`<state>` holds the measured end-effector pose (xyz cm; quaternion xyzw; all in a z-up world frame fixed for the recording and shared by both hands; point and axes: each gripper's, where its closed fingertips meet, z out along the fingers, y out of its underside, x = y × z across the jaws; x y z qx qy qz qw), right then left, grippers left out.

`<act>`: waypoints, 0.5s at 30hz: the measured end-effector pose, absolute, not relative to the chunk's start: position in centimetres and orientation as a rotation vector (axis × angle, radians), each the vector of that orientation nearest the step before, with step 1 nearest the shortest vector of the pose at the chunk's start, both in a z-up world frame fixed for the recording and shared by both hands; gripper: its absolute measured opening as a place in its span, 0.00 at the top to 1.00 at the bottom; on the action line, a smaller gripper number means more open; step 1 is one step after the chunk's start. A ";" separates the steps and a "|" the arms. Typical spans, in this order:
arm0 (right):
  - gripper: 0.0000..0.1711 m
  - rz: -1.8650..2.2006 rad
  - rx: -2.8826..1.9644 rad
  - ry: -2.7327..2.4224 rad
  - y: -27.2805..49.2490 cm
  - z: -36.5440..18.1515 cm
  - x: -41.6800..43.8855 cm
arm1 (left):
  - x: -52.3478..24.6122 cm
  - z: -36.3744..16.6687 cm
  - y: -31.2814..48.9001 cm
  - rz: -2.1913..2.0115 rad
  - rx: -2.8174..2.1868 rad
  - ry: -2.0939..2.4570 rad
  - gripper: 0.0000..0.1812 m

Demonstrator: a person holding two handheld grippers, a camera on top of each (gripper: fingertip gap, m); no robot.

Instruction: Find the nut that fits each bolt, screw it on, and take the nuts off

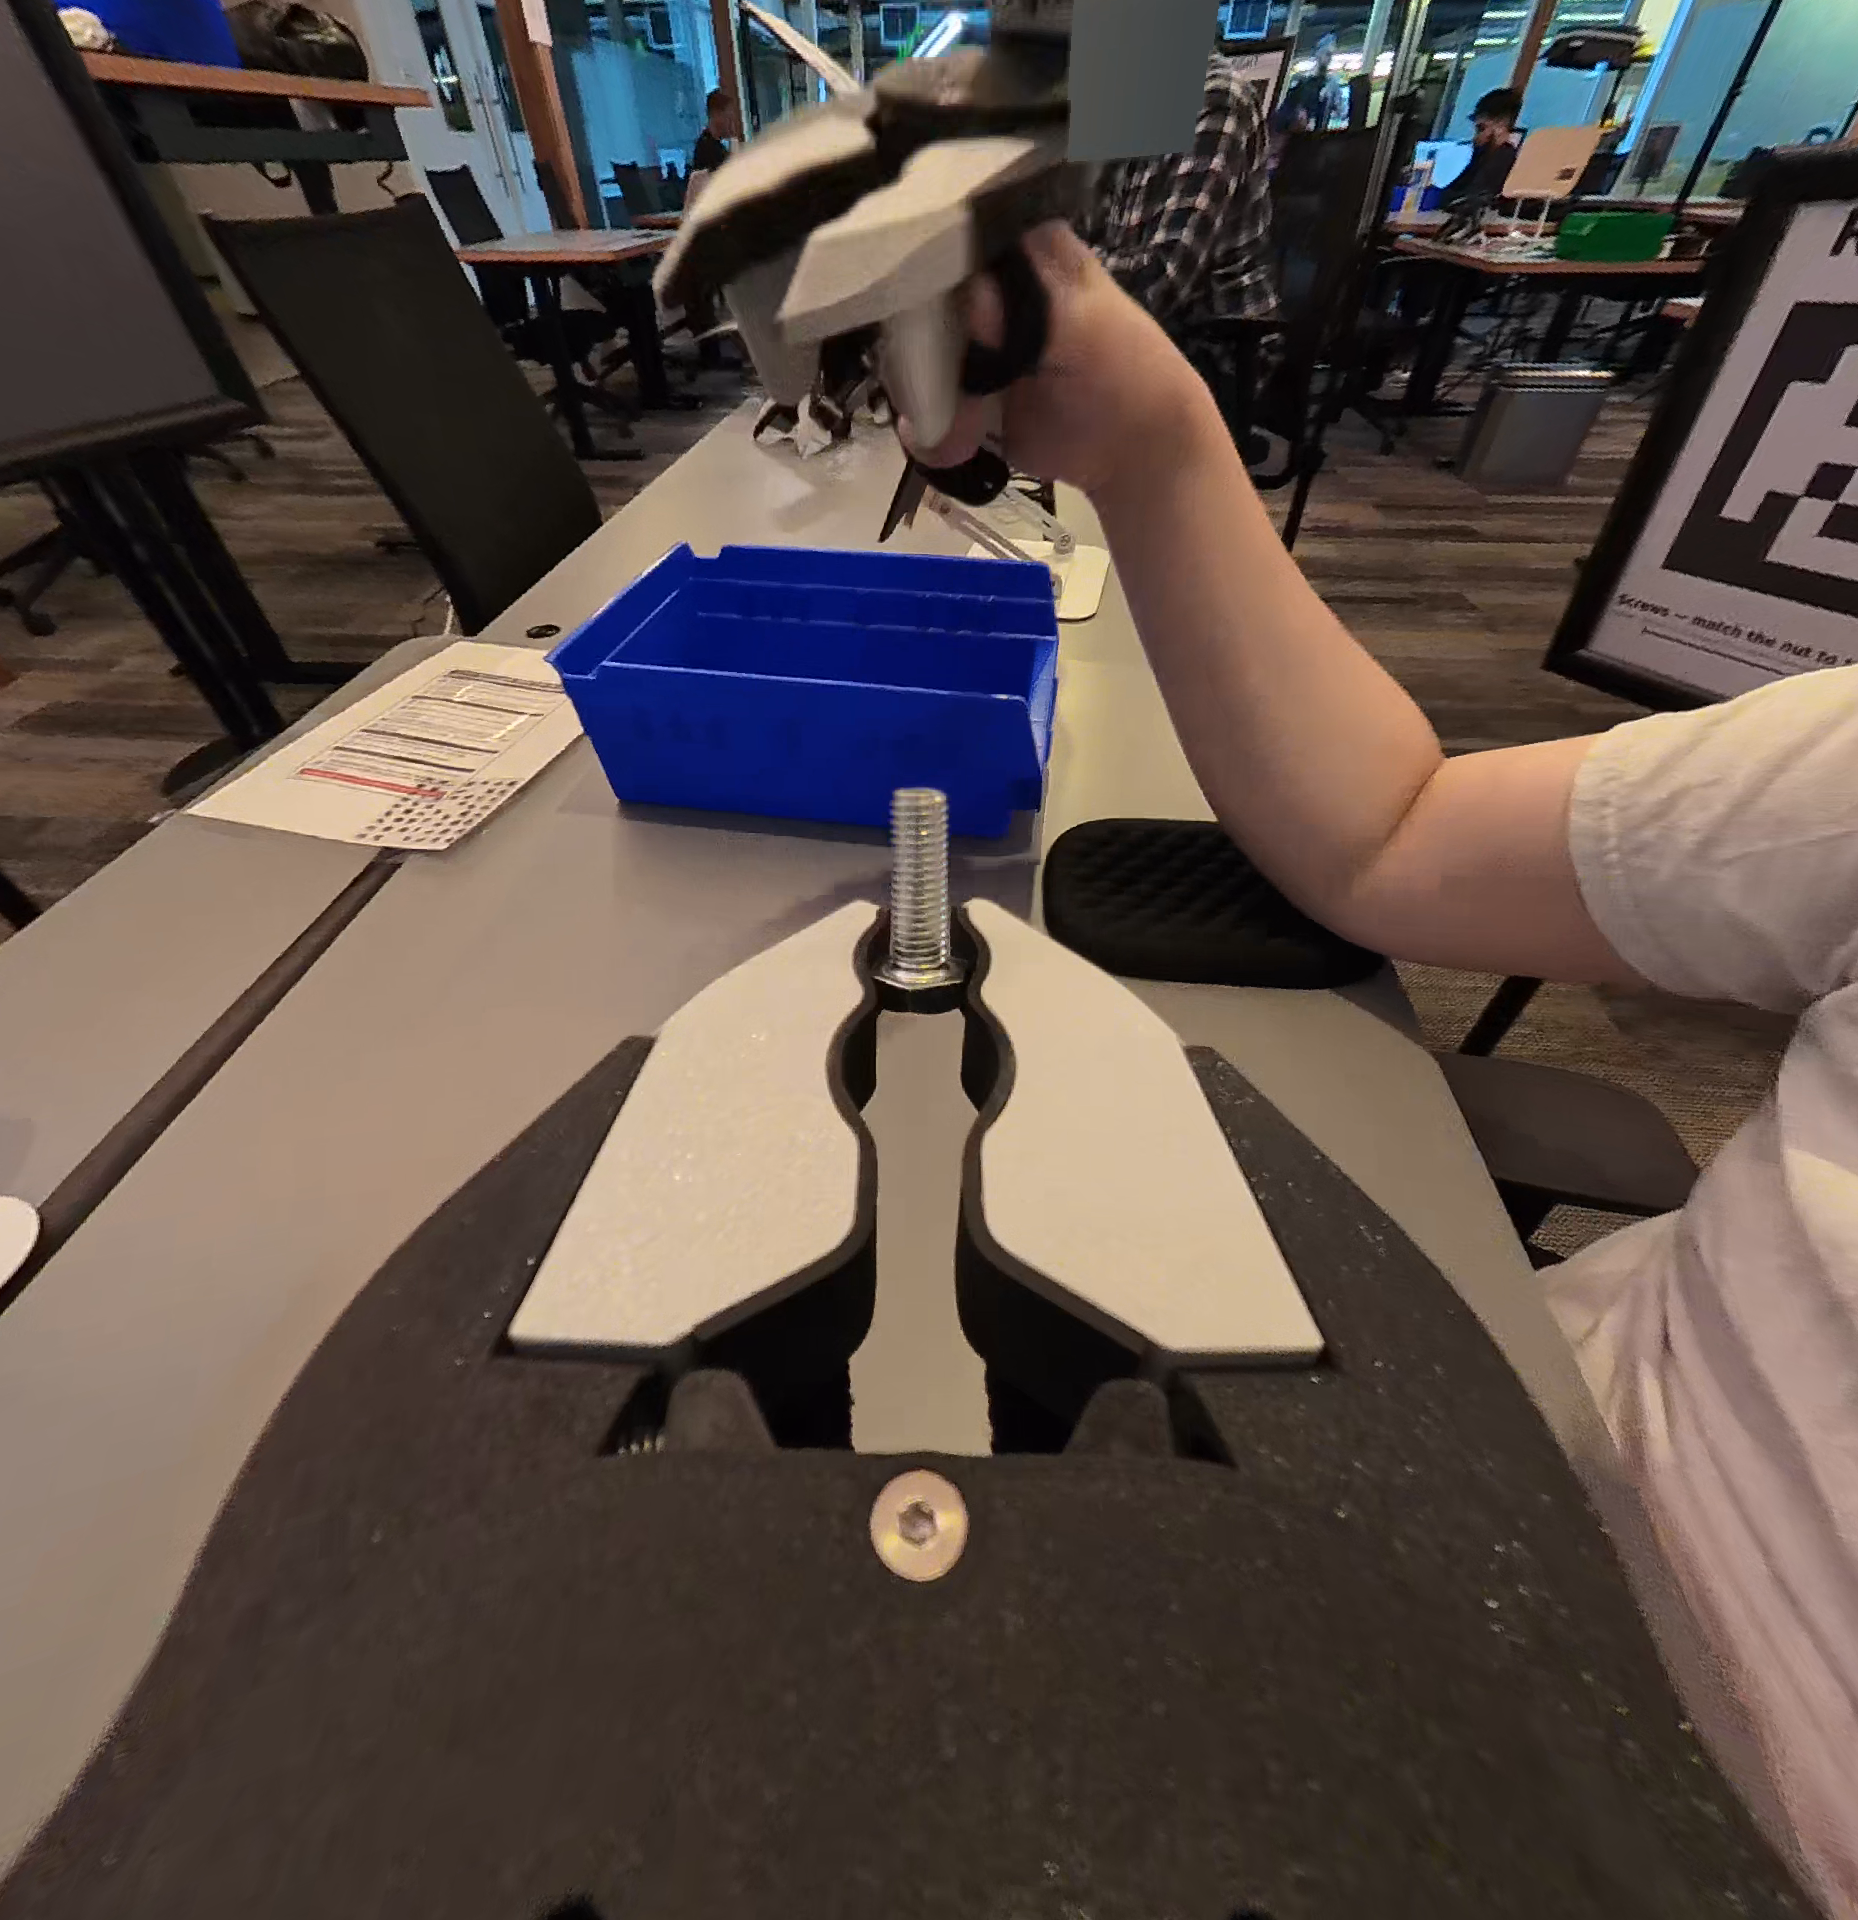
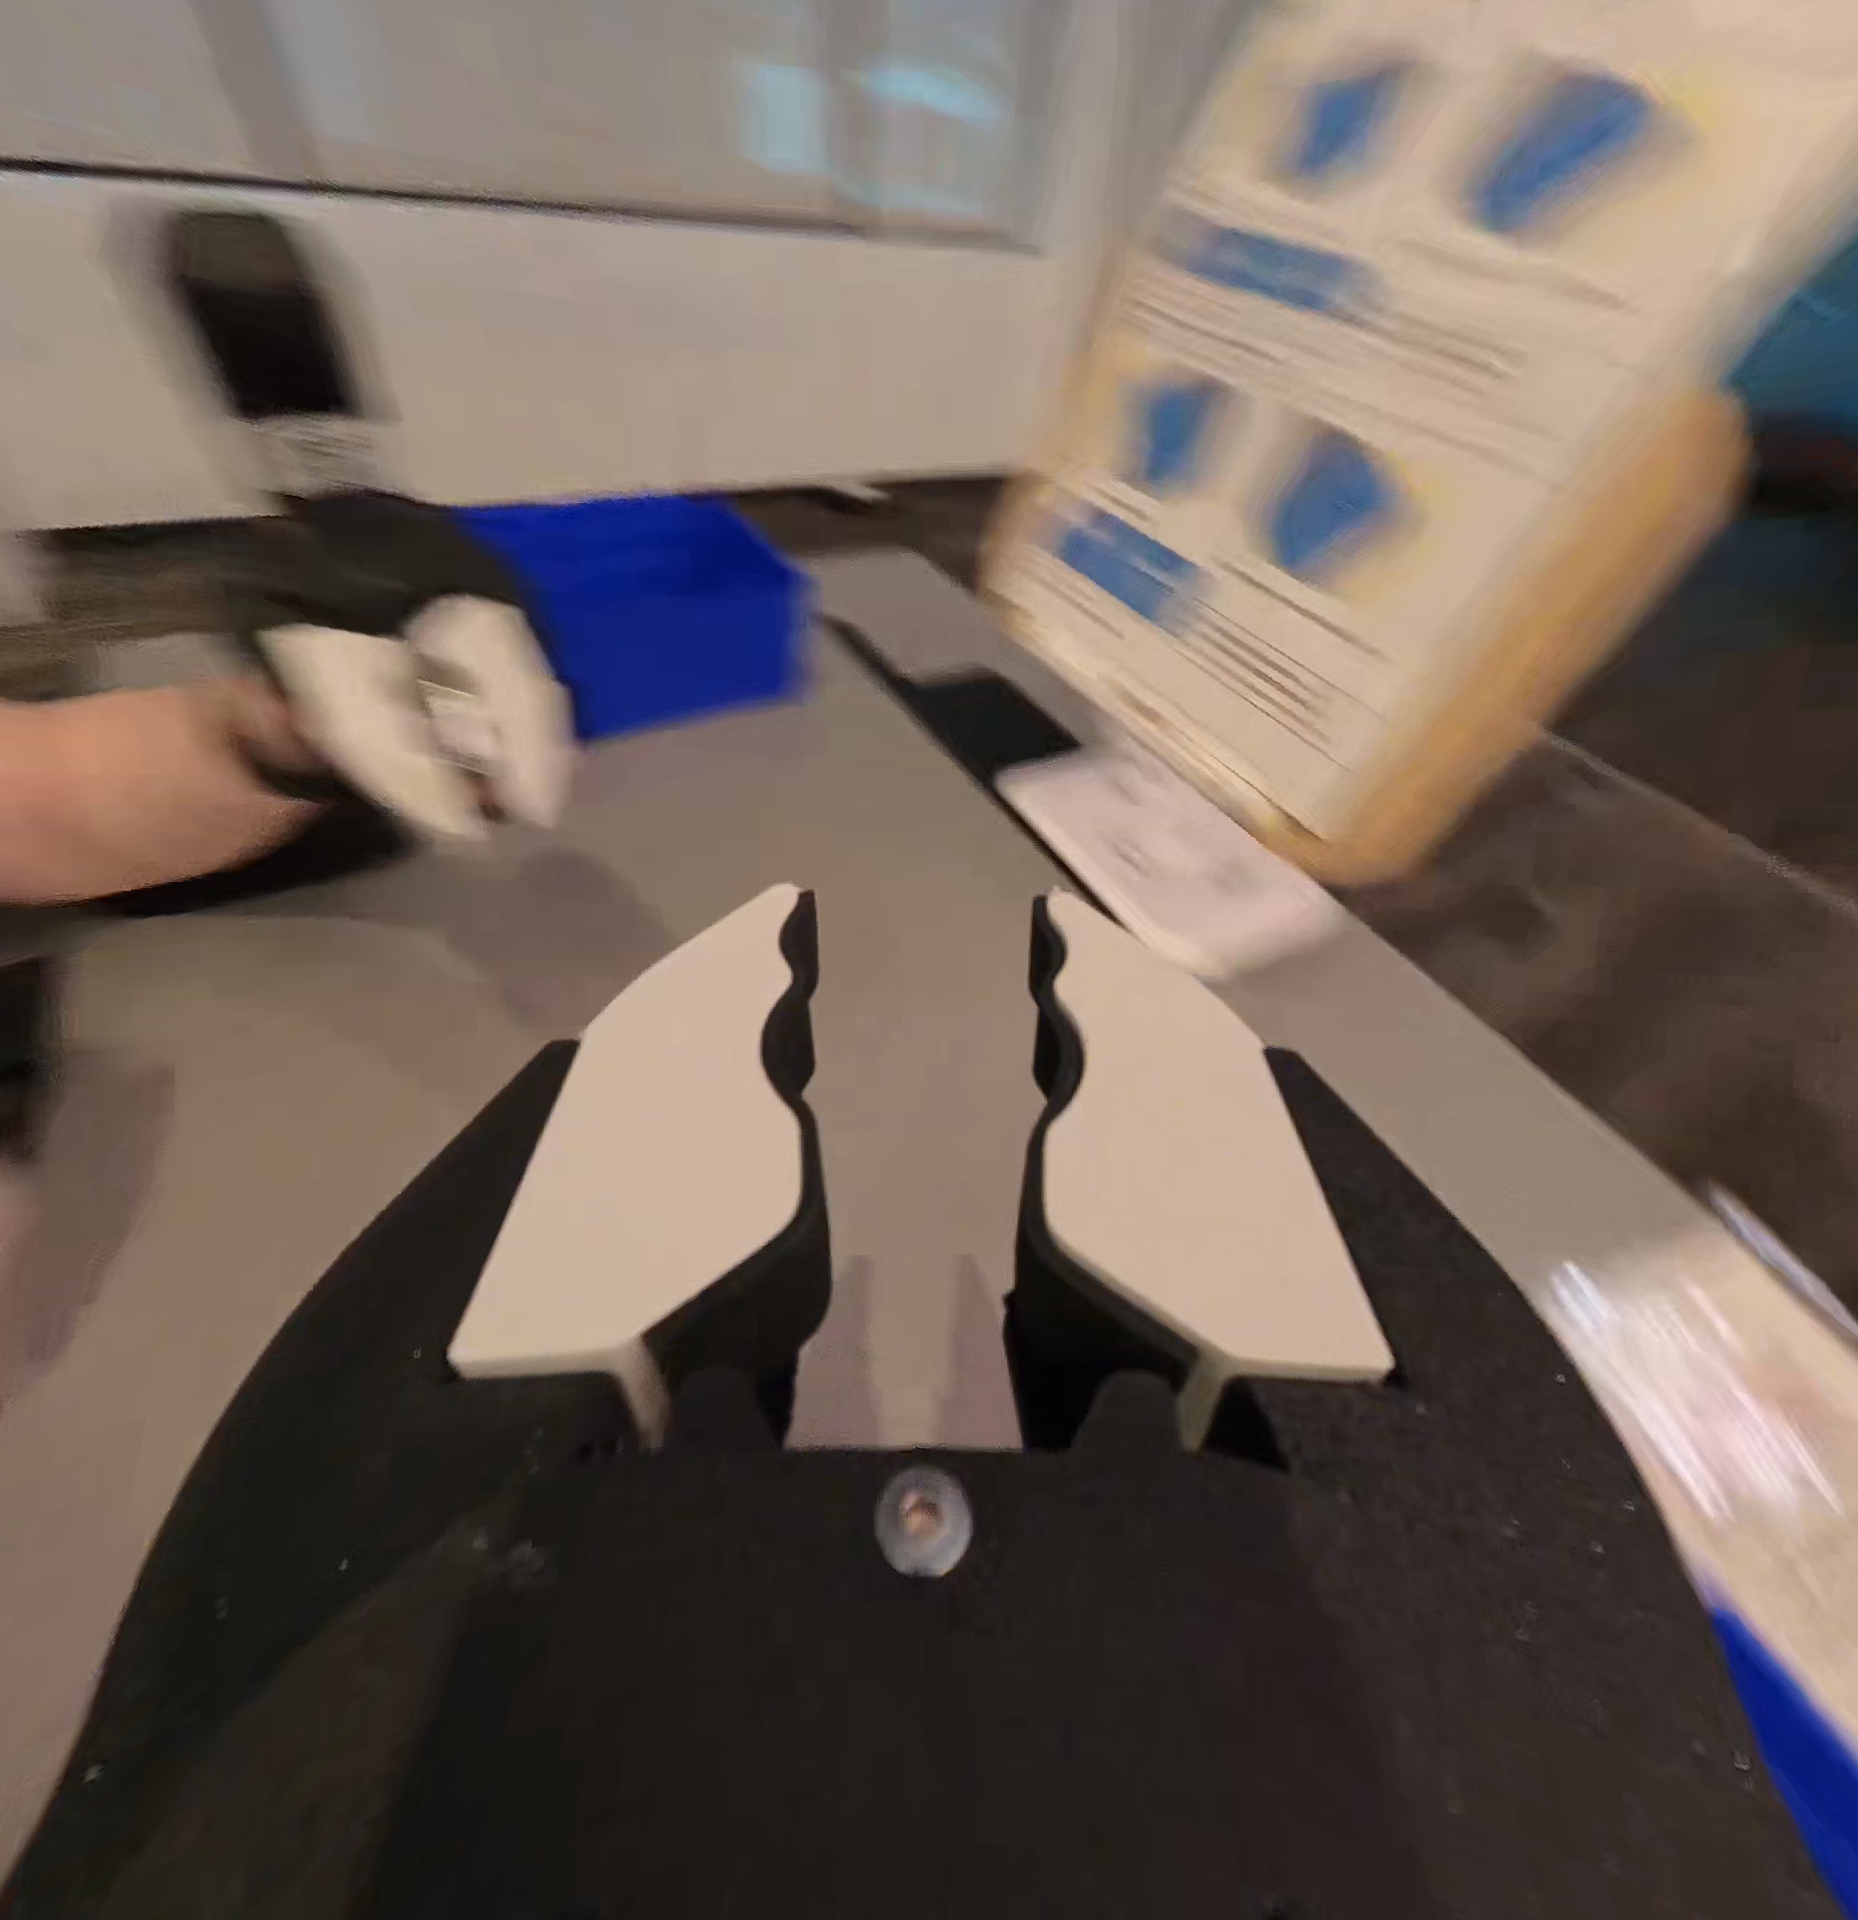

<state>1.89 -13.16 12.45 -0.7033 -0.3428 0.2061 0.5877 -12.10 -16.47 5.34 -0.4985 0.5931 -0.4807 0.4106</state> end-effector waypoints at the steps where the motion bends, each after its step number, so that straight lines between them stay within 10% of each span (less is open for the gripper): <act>1: 0.78 0.566 -1.551 -0.924 -14.0 12.8 -2.2 | -12.1 5.3 -16.4 -1.208 -1.257 1.493 0.94; 15: 0.96 1.016 -1.419 -1.151 -15.6 9.2 -16.0 | -12.4 6.2 -16.8 -1.224 -1.212 1.481 0.94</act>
